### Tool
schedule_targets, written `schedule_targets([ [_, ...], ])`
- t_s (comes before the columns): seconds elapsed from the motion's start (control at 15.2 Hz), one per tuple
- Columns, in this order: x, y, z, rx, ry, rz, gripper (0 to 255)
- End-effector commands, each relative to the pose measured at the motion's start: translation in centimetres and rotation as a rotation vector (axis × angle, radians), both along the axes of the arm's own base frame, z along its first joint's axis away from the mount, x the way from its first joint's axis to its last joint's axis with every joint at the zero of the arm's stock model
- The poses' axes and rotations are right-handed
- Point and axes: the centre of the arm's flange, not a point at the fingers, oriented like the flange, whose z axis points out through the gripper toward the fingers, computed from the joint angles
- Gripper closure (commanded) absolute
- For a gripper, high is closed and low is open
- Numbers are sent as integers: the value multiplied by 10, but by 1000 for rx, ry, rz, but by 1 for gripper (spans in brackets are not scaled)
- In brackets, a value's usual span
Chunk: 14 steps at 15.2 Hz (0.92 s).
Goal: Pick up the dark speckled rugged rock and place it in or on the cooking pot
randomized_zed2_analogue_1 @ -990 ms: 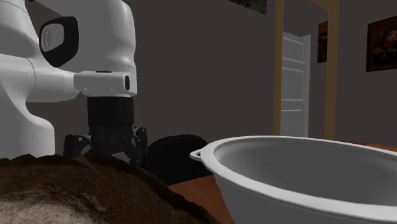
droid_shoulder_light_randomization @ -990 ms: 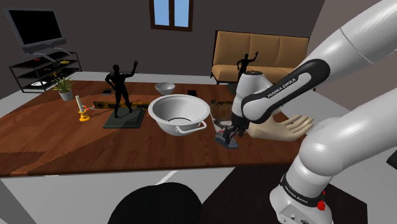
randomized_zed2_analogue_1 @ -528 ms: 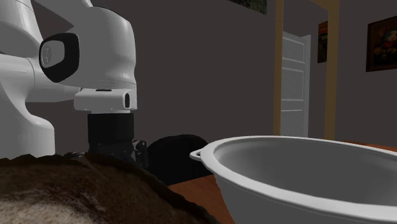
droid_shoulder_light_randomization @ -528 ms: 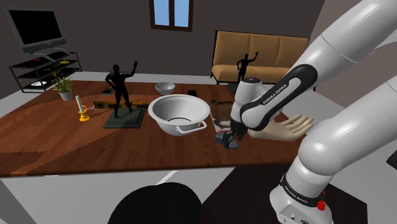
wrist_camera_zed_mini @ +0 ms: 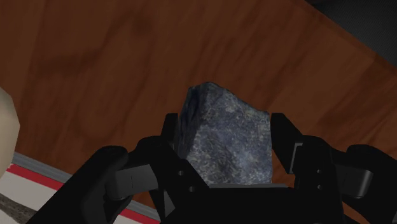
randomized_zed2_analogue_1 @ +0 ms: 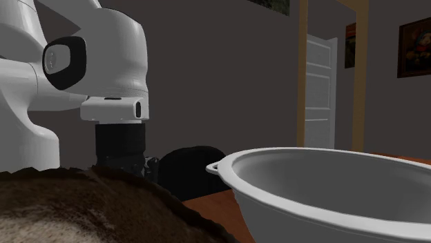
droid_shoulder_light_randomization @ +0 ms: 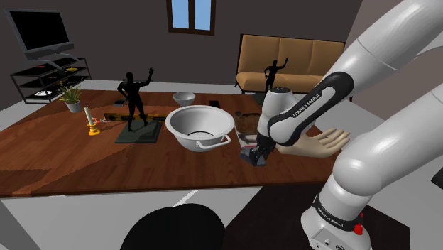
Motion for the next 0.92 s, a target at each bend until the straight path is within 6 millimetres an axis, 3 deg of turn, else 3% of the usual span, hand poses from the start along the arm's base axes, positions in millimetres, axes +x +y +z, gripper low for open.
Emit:
schedule_targets([
  [0.0,0,0,0,0,0,0,255],
  [0.4,0,0,0,0,0,0,255],
  [0.86,0,0,37,0,0,0,255],
])
